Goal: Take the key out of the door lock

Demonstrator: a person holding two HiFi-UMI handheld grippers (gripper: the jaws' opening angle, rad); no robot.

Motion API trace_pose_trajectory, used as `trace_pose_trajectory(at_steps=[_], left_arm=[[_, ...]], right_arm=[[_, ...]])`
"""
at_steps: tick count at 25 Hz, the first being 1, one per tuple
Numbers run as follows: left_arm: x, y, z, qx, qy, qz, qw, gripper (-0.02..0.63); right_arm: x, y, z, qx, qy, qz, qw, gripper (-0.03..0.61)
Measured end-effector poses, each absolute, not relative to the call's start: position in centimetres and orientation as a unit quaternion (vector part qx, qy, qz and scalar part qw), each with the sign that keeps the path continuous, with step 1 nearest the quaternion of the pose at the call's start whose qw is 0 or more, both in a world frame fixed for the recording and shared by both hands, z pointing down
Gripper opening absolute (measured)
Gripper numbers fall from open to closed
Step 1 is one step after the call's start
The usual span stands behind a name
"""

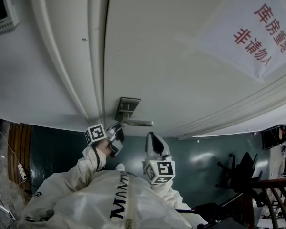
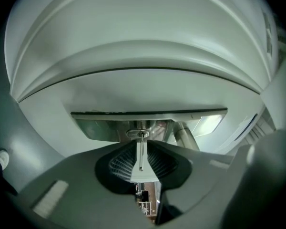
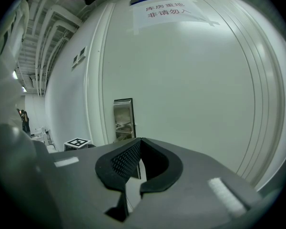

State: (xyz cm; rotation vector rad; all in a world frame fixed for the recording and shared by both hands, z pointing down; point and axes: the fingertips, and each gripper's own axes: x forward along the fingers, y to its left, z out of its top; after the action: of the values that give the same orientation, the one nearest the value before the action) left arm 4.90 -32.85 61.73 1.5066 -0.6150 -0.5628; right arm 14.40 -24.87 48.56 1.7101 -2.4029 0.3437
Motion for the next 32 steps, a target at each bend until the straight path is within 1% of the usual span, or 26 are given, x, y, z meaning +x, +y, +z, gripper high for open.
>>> trace_pose_trajectory(at_steps=[3, 5, 9, 17, 27, 32], left_arm=[[4.9, -32.8, 61.8, 0.663, -0.271, -0.246, 0.653, 0.062], [4.9, -32.8, 61.9, 0.664, -0.274, -0.245, 0.651, 0.042], [4.9, -32.9, 61.9, 0.666, -0.278, -0.243, 0.648, 0.031], [4.8, -32.8, 61.8, 0.675, -0.291, -0.230, 0.638, 0.026], [4.8, -32.7, 61.7, 0.661, -0.283, -0.249, 0.649, 0.023], [5.4, -29.8, 61.8, 0.670, -0.277, -0.235, 0.647, 0.023]], right_arm=[[14.6, -24.9, 48.6, 0.576, -0.805, 0.116, 0.085, 0.000], [14.7, -24.8, 48.7, 0.577, -0.804, 0.117, 0.085, 0.000], [14.6, -24.6, 48.8, 0.575, -0.805, 0.119, 0.084, 0.000], [14.5, -24.3, 49.1, 0.573, -0.806, 0.123, 0.085, 0.000], [14.6, -23.8, 49.2, 0.571, -0.807, 0.123, 0.088, 0.000], [14.7, -23.6, 49.3, 0.571, -0.807, 0.124, 0.085, 0.000]])
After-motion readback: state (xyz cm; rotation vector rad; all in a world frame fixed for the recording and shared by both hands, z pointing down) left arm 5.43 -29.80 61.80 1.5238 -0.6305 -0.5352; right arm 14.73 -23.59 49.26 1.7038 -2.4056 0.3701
